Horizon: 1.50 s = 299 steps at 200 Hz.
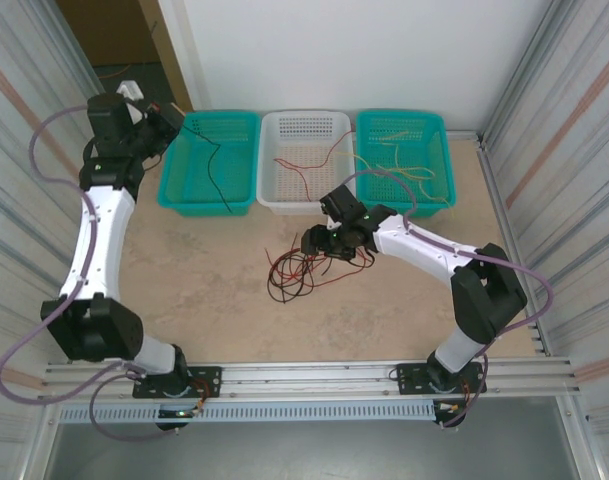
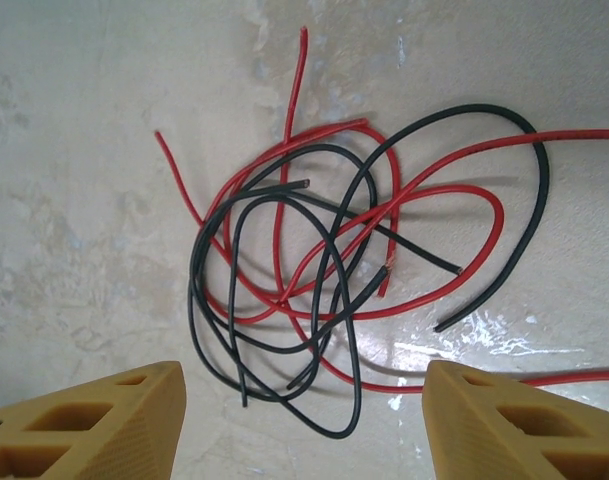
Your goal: Untangle the cables
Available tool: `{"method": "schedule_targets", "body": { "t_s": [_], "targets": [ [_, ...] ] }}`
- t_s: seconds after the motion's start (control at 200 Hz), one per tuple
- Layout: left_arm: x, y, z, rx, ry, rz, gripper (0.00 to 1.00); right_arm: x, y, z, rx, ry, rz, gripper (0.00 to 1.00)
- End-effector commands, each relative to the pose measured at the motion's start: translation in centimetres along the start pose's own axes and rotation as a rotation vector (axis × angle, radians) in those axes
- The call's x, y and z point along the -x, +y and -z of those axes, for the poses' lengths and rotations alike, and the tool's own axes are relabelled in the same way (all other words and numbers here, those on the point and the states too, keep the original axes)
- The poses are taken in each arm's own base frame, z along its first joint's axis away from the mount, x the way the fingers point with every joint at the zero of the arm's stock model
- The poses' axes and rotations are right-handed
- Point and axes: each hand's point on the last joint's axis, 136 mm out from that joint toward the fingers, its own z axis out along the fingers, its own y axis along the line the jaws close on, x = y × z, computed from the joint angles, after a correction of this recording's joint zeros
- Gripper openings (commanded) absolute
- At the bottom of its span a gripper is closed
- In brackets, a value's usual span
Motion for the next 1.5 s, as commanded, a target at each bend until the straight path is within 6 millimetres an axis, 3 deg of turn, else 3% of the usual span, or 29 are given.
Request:
{"method": "schedule_targets", "body": {
  "t_s": [0.0, 0.095, 0.13, 0.195, 0.255, 0.351, 0.471, 0.601, 0.716, 0.847, 0.912, 1.027, 1.182, 1.348, 1.493],
  "targets": [
    [3.3, -1.8, -0.6, -0.027, -0.066, -0.038, 0.00, 0.8, 0.9, 0.7, 0.003, -0.009, 0.020, 0.62],
    [3.2, 0.1, -2.9, 0.031, -0.035, -0.037, 0.00, 1.0, 1.0, 0.8, 0.003, -0.015, 0.024, 0.62],
    [2.8, 1.1, -3.7, 0.052, -0.024, -0.027, 0.14, 1.1, 0.9, 0.8, 0.001, -0.016, 0.027, 0.62],
    [1.4, 3.7, -5.5, 0.110, 0.020, 0.011, 0.51, 1.1, 0.8, 1.0, -0.005, -0.017, 0.029, 0.62],
    [-0.3, 5.3, -7.0, 0.123, 0.086, 0.040, 0.68, 1.1, 0.5, 1.1, -0.013, -0.014, 0.033, 0.62],
    [-3.0, 6.5, -8.5, 0.111, 0.160, 0.075, 0.72, 0.9, 0.2, 1.2, -0.028, -0.012, 0.042, 0.62],
    [-5.2, 6.2, -7.9, 0.123, 0.199, 0.017, 0.78, 0.8, -0.2, 0.9, -0.048, -0.008, 0.051, 0.65],
    [-6.9, 4.9, -5.6, 0.136, 0.231, -0.089, 0.78, 0.9, -0.6, 0.3, -0.082, -0.010, 0.054, 0.68],
    [-8.9, 3.3, -2.4, 0.140, 0.246, -0.207, 0.78, 1.4, -1.7, 0.0, -0.199, -0.026, 0.073, 0.82],
    [-13.4, 2.8, 1.7, 0.109, 0.321, -0.253, 0.79, 1.7, -1.8, -0.9, -0.304, -0.026, 0.157, 0.86],
    [-16.2, 3.0, 3.7, 0.066, 0.392, -0.229, 0.73, 1.6, -1.9, -1.9, -0.301, 0.002, 0.166, 0.86],
    [-20.4, 5.1, 6.9, 0.066, 0.469, -0.131, 0.65, 1.1, -2.8, -3.9, -0.272, 0.093, 0.102, 0.69],
    [-23.9, 6.7, 9.6, 0.074, 0.492, -0.078, 0.59, 0.2, -3.0, -5.5, -0.188, 0.138, 0.019, 0.50],
    [-25.6, 7.3, 9.6, 0.089, 0.531, -0.064, 0.55, -0.5, -3.0, -6.2, -0.177, 0.161, 0.019, 0.21],
    [-26.2, 6.0, 8.5, 0.060, 0.559, -0.090, 0.54, -0.2, -2.4, -5.9, -0.149, 0.136, 0.037, 0.14]
  ]
}}
